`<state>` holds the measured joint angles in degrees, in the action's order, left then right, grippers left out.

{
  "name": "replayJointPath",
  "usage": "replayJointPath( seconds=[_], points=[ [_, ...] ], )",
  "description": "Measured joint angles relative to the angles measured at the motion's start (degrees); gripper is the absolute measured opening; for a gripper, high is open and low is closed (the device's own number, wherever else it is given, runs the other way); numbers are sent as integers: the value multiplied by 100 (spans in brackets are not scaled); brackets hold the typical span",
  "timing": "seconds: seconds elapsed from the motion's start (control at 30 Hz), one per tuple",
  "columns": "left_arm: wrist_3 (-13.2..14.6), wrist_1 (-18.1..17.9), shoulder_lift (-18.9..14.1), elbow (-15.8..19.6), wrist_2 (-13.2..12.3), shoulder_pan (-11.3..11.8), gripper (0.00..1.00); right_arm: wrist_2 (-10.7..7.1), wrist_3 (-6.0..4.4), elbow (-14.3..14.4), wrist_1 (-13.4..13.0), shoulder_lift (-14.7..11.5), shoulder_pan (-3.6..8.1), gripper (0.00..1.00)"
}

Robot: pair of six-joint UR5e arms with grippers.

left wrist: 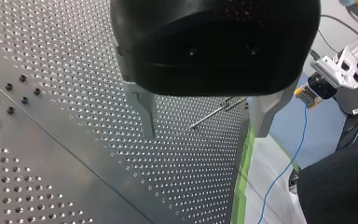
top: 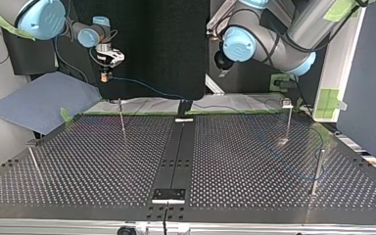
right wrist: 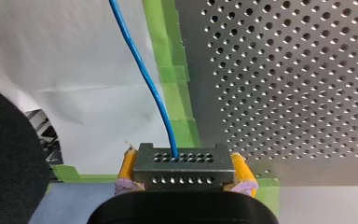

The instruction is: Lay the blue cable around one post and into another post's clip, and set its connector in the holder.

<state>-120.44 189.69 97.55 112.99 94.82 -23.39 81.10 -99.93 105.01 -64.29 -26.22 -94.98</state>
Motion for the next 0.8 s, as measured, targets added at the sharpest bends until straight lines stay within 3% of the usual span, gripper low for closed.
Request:
replayJointPath(
  seconds=[0.17,0.33,0.57,0.8],
  points=[
    [-70,-244,244,-21,209,-244,100,-12,-1,209,-123,-221,19,0],
    [38,-474,471,-107,397,-471,100,-3,-19,335,-55,-480,29,0],
    [381,-864,862,-399,744,-862,100,-5,-27,395,21,-832,36,0],
    [698,-1210,1207,-482,1087,-1208,100,-25,-46,401,35,-897,38,0]
  ],
)
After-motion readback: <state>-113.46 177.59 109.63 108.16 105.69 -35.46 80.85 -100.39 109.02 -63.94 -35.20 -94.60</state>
